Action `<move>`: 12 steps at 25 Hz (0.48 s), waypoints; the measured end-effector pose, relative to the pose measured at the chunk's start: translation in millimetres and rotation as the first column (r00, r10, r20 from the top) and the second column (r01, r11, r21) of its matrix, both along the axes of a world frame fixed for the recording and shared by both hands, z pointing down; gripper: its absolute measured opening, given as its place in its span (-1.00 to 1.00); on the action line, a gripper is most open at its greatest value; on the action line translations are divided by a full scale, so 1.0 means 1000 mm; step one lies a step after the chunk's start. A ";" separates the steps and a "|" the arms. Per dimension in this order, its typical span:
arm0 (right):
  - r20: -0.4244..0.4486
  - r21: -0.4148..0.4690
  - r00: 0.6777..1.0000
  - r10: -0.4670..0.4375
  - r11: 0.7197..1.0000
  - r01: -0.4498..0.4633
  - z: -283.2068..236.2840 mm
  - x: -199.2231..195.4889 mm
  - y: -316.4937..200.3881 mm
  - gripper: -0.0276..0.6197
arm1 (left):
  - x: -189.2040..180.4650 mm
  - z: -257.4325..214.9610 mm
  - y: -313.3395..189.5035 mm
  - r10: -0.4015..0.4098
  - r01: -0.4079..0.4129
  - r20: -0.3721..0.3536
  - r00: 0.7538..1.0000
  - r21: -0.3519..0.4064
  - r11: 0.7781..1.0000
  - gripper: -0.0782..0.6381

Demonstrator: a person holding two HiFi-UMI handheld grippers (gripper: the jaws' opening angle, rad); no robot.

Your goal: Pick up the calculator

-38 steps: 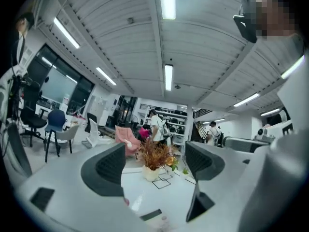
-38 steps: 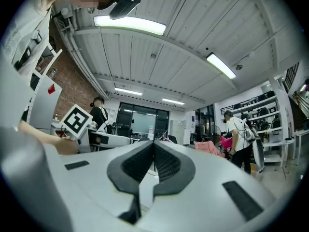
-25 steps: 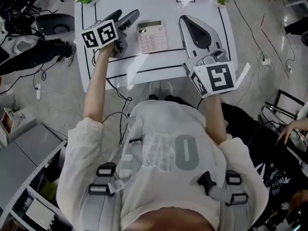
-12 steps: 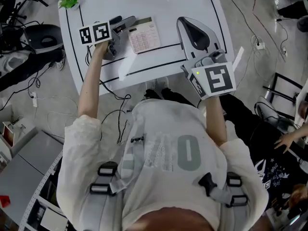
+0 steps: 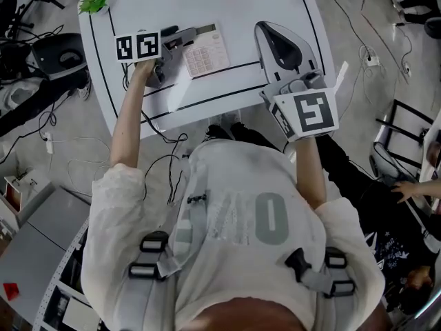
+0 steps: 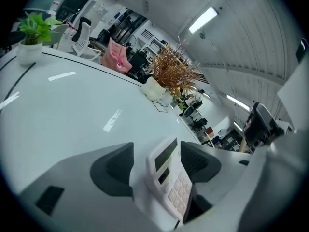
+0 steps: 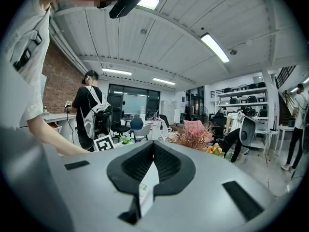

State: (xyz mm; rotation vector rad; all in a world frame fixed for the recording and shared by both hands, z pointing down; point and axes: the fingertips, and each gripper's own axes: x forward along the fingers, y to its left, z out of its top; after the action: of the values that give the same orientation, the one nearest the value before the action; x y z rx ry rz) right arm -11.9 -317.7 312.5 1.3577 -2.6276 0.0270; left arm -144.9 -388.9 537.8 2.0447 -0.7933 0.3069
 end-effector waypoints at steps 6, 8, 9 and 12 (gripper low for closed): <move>0.009 0.008 0.999 0.031 0.999 -0.031 -0.002 0.003 -0.007 -0.91 | 0.006 0.011 0.003 0.095 -0.093 0.094 0.991 -0.023 0.995 0.03; 0.008 0.003 0.999 0.046 0.999 -0.046 -0.001 0.007 -0.008 -0.91 | 0.009 0.014 0.005 0.117 -0.113 0.110 0.987 -0.036 0.993 -0.01; 0.006 0.000 0.999 0.052 0.999 -0.052 -0.001 0.009 -0.008 -0.91 | 0.011 0.016 0.006 0.128 -0.124 0.119 0.985 -0.042 0.991 -0.05; 0.005 -0.003 0.998 0.067 0.998 -0.067 0.000 0.012 -0.010 -0.91 | 0.012 0.020 0.007 0.165 -0.160 0.158 0.973 -0.049 0.986 -0.13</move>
State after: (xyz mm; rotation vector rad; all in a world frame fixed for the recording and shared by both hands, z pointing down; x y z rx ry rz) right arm 0.4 -327.9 312.9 1.4468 -2.5846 0.0432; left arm -133.3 -382.1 557.5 2.0734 -0.7129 0.5822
